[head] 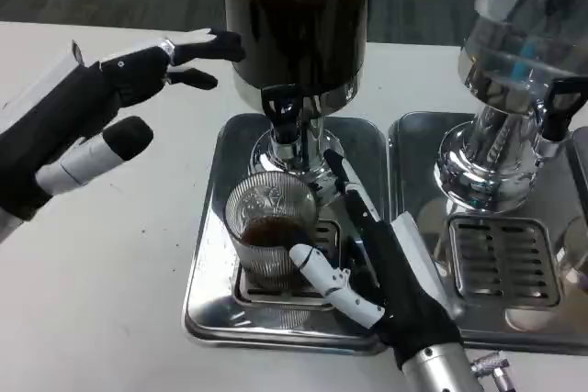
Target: Grasp the cup under the faucet to collect the drink, then remove the cup.
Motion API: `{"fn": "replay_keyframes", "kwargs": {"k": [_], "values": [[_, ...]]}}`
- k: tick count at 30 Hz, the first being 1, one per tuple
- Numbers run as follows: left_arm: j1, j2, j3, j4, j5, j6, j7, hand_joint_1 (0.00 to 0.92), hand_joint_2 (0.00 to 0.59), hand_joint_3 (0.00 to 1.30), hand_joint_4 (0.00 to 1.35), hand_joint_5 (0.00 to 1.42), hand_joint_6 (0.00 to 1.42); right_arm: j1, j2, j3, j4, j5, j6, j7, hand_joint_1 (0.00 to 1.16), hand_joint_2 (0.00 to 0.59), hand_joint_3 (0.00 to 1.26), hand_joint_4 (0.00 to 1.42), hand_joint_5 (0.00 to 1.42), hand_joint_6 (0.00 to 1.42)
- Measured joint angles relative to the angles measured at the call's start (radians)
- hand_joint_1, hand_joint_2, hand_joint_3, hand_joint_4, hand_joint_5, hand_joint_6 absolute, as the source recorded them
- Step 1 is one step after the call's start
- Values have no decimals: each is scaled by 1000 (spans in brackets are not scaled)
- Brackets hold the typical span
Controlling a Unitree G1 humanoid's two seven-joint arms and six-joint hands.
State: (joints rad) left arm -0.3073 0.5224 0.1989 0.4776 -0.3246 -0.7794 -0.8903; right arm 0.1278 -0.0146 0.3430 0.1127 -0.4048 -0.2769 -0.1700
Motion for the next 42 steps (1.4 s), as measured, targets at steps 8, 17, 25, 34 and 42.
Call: {"fn": "replay_keyframes", "kwargs": {"k": [8, 17, 25, 34, 42], "values": [[53, 0, 17, 0, -1, 2, 9, 0, 107, 307, 168, 155, 291, -9, -3, 8, 3, -15, 13, 17, 334, 239, 0, 0, 0, 0], [96, 0, 20, 1, -1, 10, 23, 0, 110, 308, 173, 155, 291, -39, -3, 20, 17, -27, 45, 46, 329, 234, 0, 0, 0, 0], [102, 0, 18, 20, 1, 14, 23, 0, 110, 315, 180, 159, 291, -53, -11, 31, 32, -40, 71, 68, 324, 227, 0, 0, 0, 0], [102, 1, 18, 48, 6, 16, 23, 0, 117, 348, 213, 177, 291, -88, -19, 35, 70, -29, 75, 80, 333, 212, 0, 0, 0, 0], [101, 5, 18, 62, 12, 16, 23, 0, 119, 358, 224, 181, 300, -104, -14, 34, 117, -5, 40, 75, 288, 199, 0, 0, 0, 0]]}}
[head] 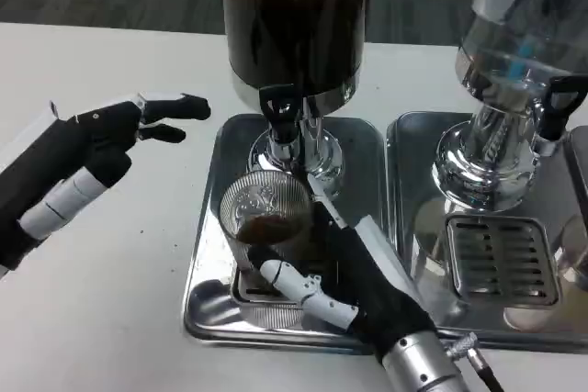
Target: Grasp the cup under the faucet to collect the drink, then remove the cup.
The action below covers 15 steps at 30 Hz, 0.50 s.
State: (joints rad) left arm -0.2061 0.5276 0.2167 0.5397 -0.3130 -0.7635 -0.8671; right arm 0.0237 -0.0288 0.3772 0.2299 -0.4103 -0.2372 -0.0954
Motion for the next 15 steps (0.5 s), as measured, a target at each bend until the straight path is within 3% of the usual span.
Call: {"fn": "replay_keyframes", "kwargs": {"k": [15], "values": [[-6, 10, 1, 26, 3, 0, 0, 0, 121, 373, 239, 193, 308, -20, -5, 6, 15, -44, 1, -22, 457, 197, 0, 0, 0, 0]]}}
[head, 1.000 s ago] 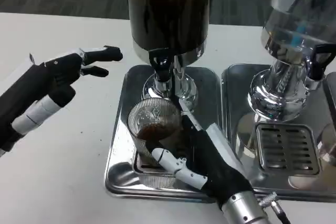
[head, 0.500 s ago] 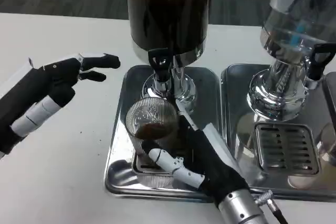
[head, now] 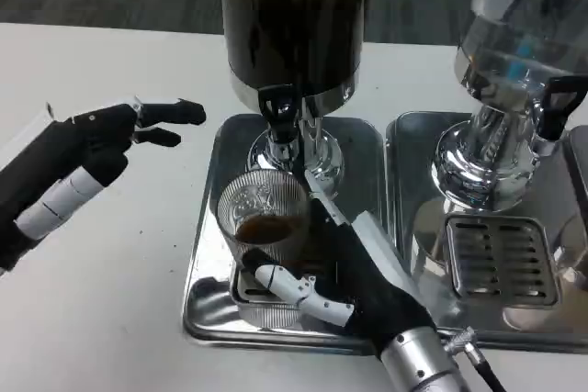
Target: Grasp the cup under the faucet to collect the drink, then remove the cup.
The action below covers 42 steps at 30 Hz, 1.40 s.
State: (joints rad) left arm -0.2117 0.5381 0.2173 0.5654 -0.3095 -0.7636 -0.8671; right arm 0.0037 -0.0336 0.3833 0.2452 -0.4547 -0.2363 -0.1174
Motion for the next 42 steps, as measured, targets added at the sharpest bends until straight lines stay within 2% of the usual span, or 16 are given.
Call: {"fn": "replay_keyframes", "kwargs": {"k": [5, 14, 16, 24, 35, 40, 42], "values": [[-1, 1, 0, 3, 1, 0, 0, 0, 121, 376, 244, 193, 310, 0, 0, 6, 0, -29, 6, -20, 486, 203, 0, 0, 0, 0], [-4, 3, 0, 4, 4, 0, 0, 0, 126, 385, 255, 198, 312, 1, 11, 12, 0, -34, 18, -43, 494, 201, 0, 0, 0, 9], [-4, 4, 0, 4, 5, 0, 0, 0, 125, 388, 256, 203, 321, 2, 17, 15, 0, -36, 19, -50, 507, 204, 0, 0, 41, 102], [-2, 7, 0, 4, 6, 0, 0, 0, 128, 396, 265, 204, 325, 8, 35, 29, -1, -72, 29, -111, 533, 207, 0, 34, 174, 281], [-2, 12, -1, 4, 6, 1, 0, 0, 146, 411, 270, 205, 327, 14, 42, 52, -17, -118, 65, -176, 562, 207, 166, 239, 357, 491], [-2, 12, -1, 4, 6, 2, 0, 0, 156, 411, 278, 205, 330, 14, 46, 56, -22, -129, 76, -195, 577, 204, 208, 286, 411, 558], [-2, 12, -1, 4, 6, 2, 0, 0, 156, 412, 279, 205, 331, 22, 47, 63, -23, -147, 76, -224, 580, 207, 237, 317, 447, 604]]}}
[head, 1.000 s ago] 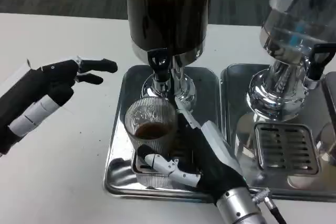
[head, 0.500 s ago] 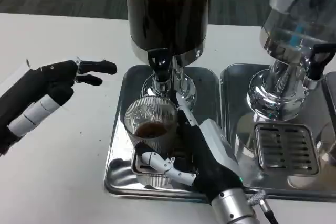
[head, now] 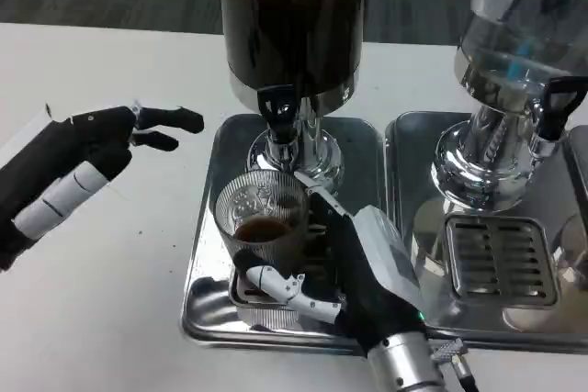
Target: Grasp the cup under the faucet to collect the drink, then remove the cup.
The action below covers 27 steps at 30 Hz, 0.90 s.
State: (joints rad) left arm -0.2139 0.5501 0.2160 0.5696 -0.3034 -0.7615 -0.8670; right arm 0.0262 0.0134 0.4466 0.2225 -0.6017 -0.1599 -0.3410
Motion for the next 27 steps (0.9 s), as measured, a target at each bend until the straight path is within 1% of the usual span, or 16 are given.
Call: {"fn": "replay_keyframes", "kwargs": {"k": [3, 7, 12, 17, 27], "values": [[0, 0, 0, 0, 0, 0, 0, 0, 157, 412, 279, 205, 332, 2, 0, 6, 0, -13, 0, -22, 588, 211, 271, 361, 497, 680], [0, 0, 0, 0, 0, 0, 0, 0, 158, 412, 280, 208, 333, 5, 1, 18, 2, -42, 0, -59, 592, 213, 295, 393, 545, 739], [3, 0, 0, 0, 0, 0, 0, 0, 160, 400, 280, 219, 334, 15, 1, 30, 5, -51, -6, -106, 601, 216, 331, 437, 606, 820], [4, 0, 0, 0, 0, 0, 0, 0, 161, 397, 280, 219, 334, 19, 0, 31, 15, -51, -21, -130, 611, 215, 355, 478, 660, 900], [4, 0, -1, 3, 0, 0, 0, 0, 162, 385, 280, 220, 344, 32, -4, 29, 38, -52, -57, -194, 625, 221, 395, 524, 708, 970]]}}
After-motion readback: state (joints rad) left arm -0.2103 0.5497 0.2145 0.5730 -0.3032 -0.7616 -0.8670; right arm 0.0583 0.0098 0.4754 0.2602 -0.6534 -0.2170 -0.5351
